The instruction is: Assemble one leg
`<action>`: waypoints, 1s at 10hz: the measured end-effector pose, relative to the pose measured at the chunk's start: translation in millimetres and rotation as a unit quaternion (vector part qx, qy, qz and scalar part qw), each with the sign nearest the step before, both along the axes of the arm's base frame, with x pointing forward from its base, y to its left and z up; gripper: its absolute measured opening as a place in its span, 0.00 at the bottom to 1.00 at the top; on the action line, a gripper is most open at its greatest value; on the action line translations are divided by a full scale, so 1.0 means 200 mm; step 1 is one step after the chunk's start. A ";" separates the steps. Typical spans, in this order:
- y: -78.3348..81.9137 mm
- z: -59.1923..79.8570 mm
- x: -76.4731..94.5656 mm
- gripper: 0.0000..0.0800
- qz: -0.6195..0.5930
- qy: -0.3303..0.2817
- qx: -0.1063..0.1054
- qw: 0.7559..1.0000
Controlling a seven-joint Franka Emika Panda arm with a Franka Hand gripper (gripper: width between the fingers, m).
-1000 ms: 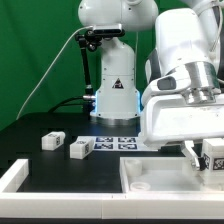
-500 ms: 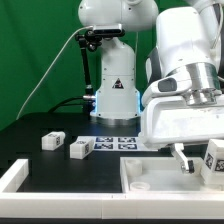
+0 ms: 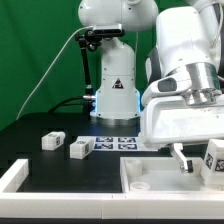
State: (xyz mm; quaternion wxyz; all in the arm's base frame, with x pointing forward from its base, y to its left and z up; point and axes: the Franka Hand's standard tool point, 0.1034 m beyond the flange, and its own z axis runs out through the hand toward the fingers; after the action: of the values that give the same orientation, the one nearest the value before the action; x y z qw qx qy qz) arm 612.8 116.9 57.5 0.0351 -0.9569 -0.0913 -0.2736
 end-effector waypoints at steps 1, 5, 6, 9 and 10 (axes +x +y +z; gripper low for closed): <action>0.00 0.07 0.01 0.81 0.001 0.000 0.000 1.000; 0.04 0.24 0.02 0.81 0.005 0.026 0.002 1.000; 0.04 0.23 0.01 0.81 0.005 0.030 0.002 1.000; 0.05 0.19 0.01 0.81 0.012 0.126 -0.002 0.992; 0.04 0.18 0.01 0.81 0.015 0.174 -0.004 0.985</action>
Offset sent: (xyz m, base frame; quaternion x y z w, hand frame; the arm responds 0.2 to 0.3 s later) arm 0.0079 0.0046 0.0441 -0.0329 -0.0317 0.0177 0.9988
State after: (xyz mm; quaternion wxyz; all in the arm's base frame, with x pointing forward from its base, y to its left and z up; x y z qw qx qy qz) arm 614.5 124.0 93.1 0.0503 -0.9885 -0.0994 -0.1019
